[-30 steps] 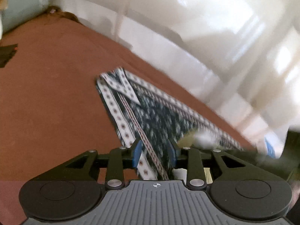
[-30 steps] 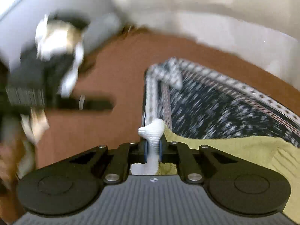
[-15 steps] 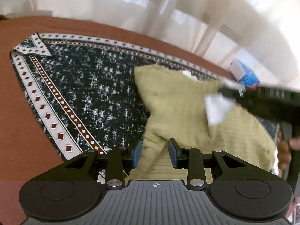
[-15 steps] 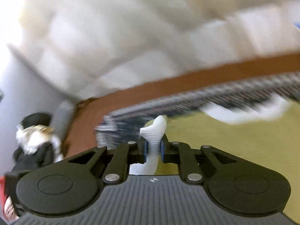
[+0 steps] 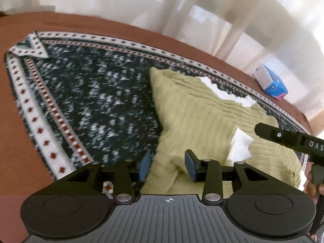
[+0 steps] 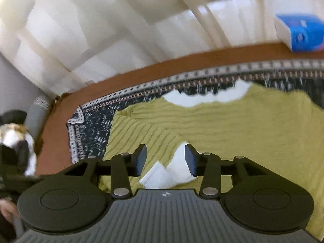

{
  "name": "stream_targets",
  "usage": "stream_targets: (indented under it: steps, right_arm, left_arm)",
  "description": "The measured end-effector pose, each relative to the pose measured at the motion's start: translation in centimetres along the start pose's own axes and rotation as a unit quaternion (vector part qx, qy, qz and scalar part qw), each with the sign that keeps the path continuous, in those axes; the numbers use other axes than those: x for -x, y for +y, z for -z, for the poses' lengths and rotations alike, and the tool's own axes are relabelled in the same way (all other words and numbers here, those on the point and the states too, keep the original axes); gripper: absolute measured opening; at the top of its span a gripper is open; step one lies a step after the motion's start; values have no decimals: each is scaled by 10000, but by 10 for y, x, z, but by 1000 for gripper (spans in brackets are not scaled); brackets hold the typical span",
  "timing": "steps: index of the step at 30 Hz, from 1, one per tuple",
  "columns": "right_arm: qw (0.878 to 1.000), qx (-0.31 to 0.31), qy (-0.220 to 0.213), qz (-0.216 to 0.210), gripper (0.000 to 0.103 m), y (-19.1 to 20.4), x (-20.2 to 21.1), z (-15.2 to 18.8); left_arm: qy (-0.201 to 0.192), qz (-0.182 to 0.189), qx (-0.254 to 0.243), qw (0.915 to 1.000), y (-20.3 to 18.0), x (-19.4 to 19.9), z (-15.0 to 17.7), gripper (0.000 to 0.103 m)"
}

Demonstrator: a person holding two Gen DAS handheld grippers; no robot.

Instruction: Fold clothes

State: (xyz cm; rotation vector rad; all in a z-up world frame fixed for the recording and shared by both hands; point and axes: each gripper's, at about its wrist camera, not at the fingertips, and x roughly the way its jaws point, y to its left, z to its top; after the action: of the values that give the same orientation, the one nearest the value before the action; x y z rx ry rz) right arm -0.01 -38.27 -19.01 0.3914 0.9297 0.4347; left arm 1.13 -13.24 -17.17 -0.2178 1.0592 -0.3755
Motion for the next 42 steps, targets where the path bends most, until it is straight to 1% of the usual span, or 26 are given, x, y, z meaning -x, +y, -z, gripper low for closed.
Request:
stream_targets:
  steps: [5,6,7,9,10,11,12,13,14,16,18,20,21,22,23,24,25,26,28,30,31,32,34,36,38,42]
  right_arm:
    - [9988,451,153,71,47,8,-12,2]
    - [9983,542,184,85,47,10,-15,3]
    - [9977,632,214,99,47,12,-17,3]
    - [9969,726,246,163,47,11,-21,5]
    - [9966,760,265,166,47,11,-23,6]
    - [9961,797,339,146,47,10,-26,6]
    - [9953,834,476,111,43,11,-29,6]
    - [9944,860,608,47,14,11,-31,6]
    - [9940,848,692,-34,3,11,-32,6]
    - [9948,830,558,-205,3,14,-21,6]
    - [9941,910,491,-312,3,17,-13,7]
    - [9911,1045,776,-264,4,17,-17,12]
    - [9891,1113,941,-229,6,16,-20,15]
    - [9865,1178,1124,-162,6,15,-23,18]
    - [9852,1196,1219,-138,6,13,-23,20]
    - [9846,1194,1270,-141,6,11,-21,22]
    - [9839,1193,1320,-145,7,10,-19,23]
    - [9839,1160,1348,-154,7,8,-16,23]
    - [9867,1140,1140,-210,8,9,-6,13]
    - [9885,1213,845,-328,16,15,1,-5]
    - [9884,1284,715,-384,29,19,1,-15]
    - [9872,1403,633,-415,39,25,-5,-25]
    - [9834,1680,501,-457,40,37,-20,-45]
    - [9809,1808,501,-515,40,46,-41,-59]
    - [9798,1853,523,-542,40,50,-63,-68]
    - [9776,1780,939,-611,40,49,-103,-70]
  left_arm:
    - [111,-48,59,9999,-7,-19,-5,55]
    - [124,-66,86,9999,-7,-22,-6,54]
    - [137,-84,113,9998,-7,-24,-6,41]
    - [143,-102,159,9997,-2,-26,-8,13]
    - [140,-106,179,9997,1,-25,-9,7]
    - [137,-110,199,9996,4,-24,-11,6]
    - [121,-132,215,9996,7,-23,-12,5]
    - [74,-188,227,9995,10,-21,-14,4]
    - [48,-193,270,9994,15,-19,-16,4]
    - [50,-162,377,9991,24,-17,-19,4]
    - [117,-182,323,9992,29,-21,-20,5]
    - [141,-176,232,9995,31,-24,-20,9]
    - [137,-167,185,9996,31,-24,-20,11]
    - [138,-173,140,9997,31,-22,-19,15]
    - [129,-191,98,9997,30,-21,-19,22]
    - [95,-242,64,9996,31,-18,-18,39]
    - [61,-292,30,9995,31,-15,-17,47]
    - [21,-330,14,9995,32,-12,-17,47]
    - [-88,-336,80,9994,35,-4,-19,46]
    - [-196,-307,205,9991,37,-2,-24,46]
    - [-226,-276,288,9989,37,-4,-28,47]
    - [-236,-257,343,9988,37,-8,-32,47]
    - [-240,-258,347,9988,34,-18,-40,48]
    - [-240,-278,306,9989,31,-28,-48,49]
    - [-271,-286,375,9985,33,-38,-54,51]
    - [-360,-235,483,9979,36,-52,-65,51]
